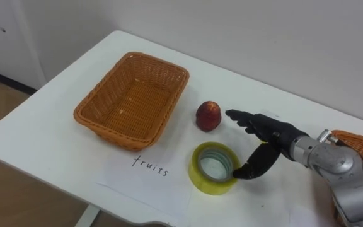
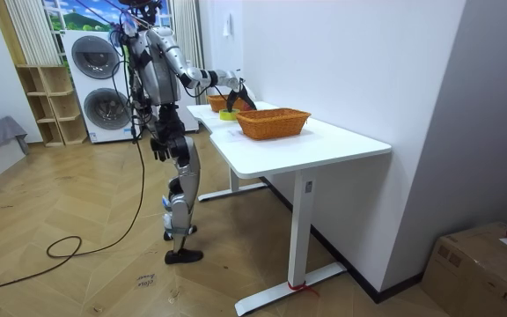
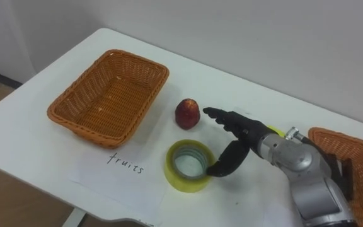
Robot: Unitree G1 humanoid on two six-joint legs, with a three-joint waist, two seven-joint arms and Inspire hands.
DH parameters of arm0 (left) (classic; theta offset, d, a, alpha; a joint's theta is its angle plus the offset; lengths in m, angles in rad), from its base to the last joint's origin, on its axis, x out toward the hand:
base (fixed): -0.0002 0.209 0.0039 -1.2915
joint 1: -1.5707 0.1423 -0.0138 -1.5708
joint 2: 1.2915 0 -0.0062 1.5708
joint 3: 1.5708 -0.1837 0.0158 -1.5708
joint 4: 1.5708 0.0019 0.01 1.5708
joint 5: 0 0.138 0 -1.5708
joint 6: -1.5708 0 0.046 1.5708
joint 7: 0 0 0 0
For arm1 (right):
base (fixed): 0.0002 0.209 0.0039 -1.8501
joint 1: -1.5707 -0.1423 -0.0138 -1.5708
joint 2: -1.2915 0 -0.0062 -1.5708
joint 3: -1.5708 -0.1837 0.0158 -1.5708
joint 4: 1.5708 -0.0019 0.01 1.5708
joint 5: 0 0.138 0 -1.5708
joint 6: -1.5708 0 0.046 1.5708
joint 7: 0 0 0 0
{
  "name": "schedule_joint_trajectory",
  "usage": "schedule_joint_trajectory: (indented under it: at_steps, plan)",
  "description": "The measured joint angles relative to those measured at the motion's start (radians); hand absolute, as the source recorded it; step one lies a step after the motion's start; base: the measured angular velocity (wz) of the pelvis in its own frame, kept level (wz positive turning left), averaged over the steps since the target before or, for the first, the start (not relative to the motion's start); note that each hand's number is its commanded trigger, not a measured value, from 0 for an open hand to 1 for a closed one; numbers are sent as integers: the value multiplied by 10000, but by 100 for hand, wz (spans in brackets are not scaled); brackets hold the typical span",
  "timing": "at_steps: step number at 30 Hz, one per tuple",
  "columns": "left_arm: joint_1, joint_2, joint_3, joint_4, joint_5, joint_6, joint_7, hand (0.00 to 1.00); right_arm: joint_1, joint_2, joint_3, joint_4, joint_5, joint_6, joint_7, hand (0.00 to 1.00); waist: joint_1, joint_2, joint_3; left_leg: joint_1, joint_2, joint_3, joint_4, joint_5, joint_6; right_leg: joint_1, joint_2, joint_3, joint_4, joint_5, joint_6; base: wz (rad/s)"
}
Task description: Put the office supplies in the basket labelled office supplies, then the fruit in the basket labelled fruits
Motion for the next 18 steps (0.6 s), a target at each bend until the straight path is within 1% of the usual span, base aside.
schedule_joint_trajectory:
  at_steps: [5, 9, 13, 18]
  plan:
    - [-1, -83, 1, -185, -2, 177, 6, 0, -82, 3, -24, 266, 240, 36, -244, 0, -2, -1, 0, -91, -14, -83, 92, -3, -5, -9, 0, -59, 2, 0, 0, 3]
    - [-7, -87, 3, -185, -8, 197, 16, 0, -88, 8, -21, 313, 397, 73, -347, 0, 26, -3, -1, -103, -12, -77, 94, 3, -14, -29, 0, -56, 0, 0, 0, 0]
    - [-11, -85, 4, -188, -1, 204, 22, 0, -105, 9, -15, 312, 514, 233, -443, 0, 29, -5, -1, -137, -13, -84, 110, 4, -15, -52, 2, -58, -2, 0, 0, 0]
    - [-10, -86, 6, -188, -3, 207, 39, 0, -106, 9, -13, 331, 571, 238, -471, 0, 27, -12, -2, -140, -16, -102, 113, 4, -16, -45, 2, -78, -3, 0, 0, 0]
